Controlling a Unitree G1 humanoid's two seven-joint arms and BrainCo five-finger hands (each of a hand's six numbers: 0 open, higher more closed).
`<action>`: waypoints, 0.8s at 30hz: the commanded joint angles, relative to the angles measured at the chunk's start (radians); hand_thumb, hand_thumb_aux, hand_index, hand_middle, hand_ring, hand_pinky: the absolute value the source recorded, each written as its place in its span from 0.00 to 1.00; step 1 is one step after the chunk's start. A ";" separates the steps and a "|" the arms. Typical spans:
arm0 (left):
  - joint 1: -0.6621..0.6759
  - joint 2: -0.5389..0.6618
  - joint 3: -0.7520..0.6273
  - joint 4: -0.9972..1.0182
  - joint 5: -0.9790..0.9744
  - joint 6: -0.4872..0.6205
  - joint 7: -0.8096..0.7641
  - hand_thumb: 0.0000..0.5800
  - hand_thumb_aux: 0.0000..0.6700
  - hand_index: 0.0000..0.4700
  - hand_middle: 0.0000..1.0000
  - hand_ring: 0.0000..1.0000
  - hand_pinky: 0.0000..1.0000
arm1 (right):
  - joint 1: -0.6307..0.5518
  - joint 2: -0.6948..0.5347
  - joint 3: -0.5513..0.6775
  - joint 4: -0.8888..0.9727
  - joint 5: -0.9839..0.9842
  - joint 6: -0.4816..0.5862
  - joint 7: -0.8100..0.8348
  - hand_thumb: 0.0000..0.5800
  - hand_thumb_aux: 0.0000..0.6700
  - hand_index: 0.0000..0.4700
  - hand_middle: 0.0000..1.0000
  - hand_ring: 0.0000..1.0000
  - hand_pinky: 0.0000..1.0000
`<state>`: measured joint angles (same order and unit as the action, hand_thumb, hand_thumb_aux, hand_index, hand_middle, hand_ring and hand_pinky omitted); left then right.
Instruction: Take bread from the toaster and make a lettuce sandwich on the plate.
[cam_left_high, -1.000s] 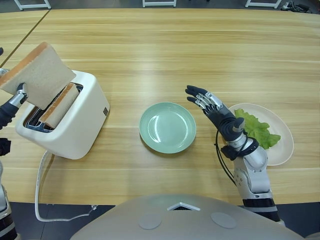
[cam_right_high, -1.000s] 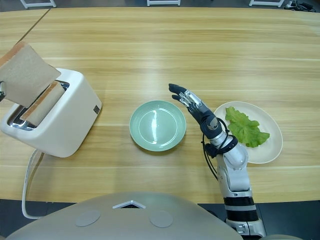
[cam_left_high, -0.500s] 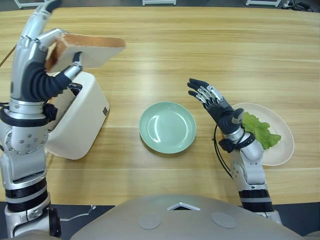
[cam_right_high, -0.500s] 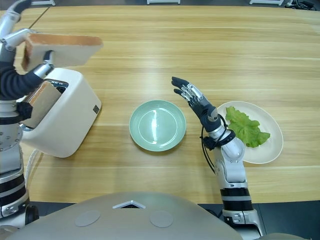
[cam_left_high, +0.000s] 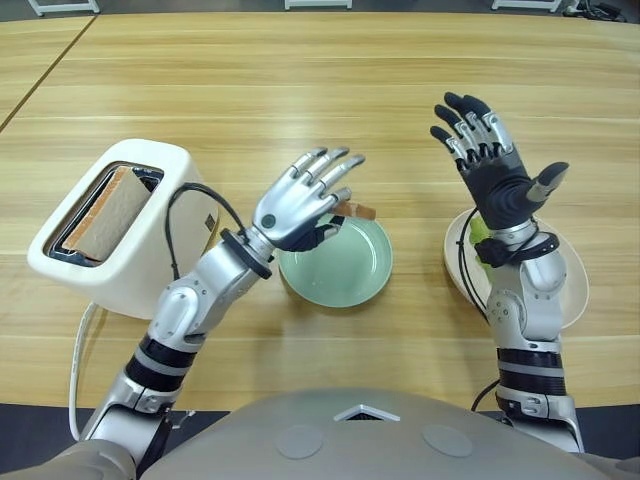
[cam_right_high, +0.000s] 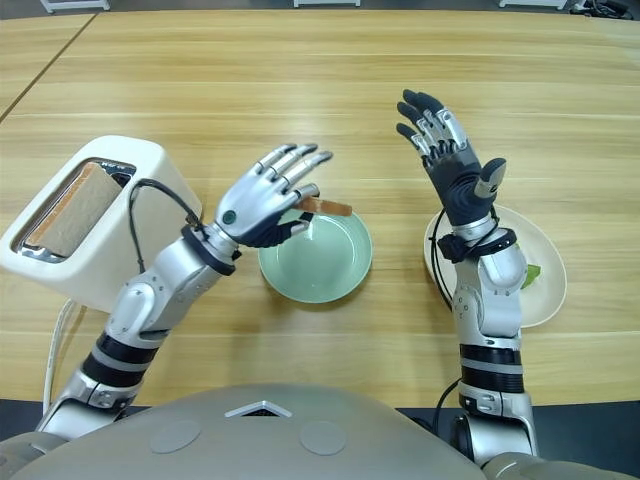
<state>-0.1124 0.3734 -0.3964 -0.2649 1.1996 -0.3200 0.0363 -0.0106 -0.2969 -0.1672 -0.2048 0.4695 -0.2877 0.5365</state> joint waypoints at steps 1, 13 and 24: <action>0.004 0.000 -0.108 0.124 0.079 -0.009 0.068 1.00 1.00 1.00 0.00 0.00 0.00 | -0.022 -0.059 -0.070 -0.044 0.031 0.039 -0.005 0.00 0.00 0.00 0.00 0.00 0.00; 0.215 0.030 -0.185 -0.010 0.157 0.121 0.071 0.00 0.00 0.00 0.00 0.00 0.00 | 0.136 -0.331 -0.221 -0.053 -0.272 -0.059 0.079 0.00 0.00 0.00 0.00 0.00 0.00; 0.369 0.031 -0.100 -0.206 0.088 0.206 0.026 0.00 0.00 0.00 0.00 0.00 0.00 | 0.303 -0.735 -0.257 0.386 -1.194 -0.409 -0.245 0.00 0.00 0.00 0.00 0.00 0.00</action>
<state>0.2268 0.4124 -0.5242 -0.4381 1.3318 -0.1268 0.0741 0.2964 -0.9957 -0.4805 0.1230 -0.6379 -0.6824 0.3506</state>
